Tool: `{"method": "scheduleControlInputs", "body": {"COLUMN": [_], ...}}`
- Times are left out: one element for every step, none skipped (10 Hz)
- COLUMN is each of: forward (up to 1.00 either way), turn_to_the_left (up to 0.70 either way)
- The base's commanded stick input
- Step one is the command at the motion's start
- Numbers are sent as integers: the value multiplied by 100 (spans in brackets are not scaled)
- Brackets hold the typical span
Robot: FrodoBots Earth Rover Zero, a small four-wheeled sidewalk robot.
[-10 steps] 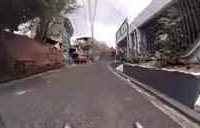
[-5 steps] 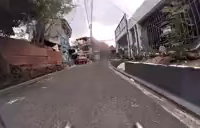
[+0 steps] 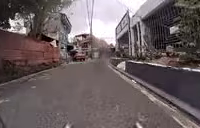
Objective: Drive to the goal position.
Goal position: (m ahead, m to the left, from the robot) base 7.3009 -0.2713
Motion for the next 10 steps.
{"method": "scheduleControlInputs", "body": {"forward": [70,70,70,70,70,70,70,70,70,70], "turn_to_the_left": [8,1,1,1,1,1,1,1,1,3]}}
